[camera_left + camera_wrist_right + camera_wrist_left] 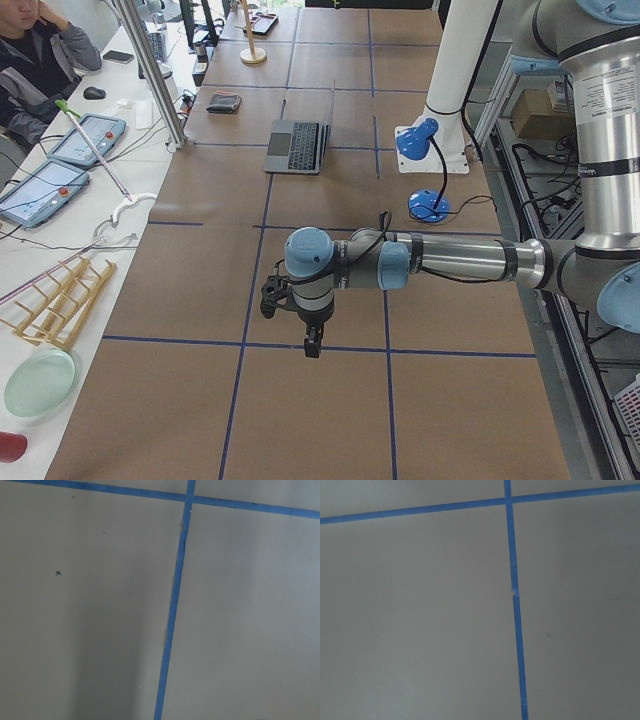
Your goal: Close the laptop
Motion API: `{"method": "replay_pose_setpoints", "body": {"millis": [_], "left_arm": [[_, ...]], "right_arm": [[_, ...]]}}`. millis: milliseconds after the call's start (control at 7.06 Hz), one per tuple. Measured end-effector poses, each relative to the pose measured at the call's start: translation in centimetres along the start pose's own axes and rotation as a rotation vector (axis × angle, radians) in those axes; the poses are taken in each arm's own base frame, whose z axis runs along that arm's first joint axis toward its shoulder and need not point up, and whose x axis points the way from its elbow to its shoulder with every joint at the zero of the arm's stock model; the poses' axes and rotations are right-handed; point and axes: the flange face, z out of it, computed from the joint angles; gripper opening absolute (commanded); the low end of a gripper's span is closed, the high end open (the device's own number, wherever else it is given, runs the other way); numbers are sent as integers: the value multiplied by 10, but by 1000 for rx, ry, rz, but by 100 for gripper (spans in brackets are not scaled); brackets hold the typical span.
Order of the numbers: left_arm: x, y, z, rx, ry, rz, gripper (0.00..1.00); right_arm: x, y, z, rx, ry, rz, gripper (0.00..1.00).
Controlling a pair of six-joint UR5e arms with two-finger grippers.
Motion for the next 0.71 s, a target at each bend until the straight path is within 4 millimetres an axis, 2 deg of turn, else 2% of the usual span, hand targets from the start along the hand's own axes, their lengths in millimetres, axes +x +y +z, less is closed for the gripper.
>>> {"method": "replay_pose_setpoints", "body": {"millis": [425,708], "left_arm": [[1,0,3,-6,0,7,100],[16,-7,4,-12,-5,42,100]], "right_arm": [[0,-1,0,0,-4,0,100],[-6,-6,-4,35,-16,-40,100]]}}
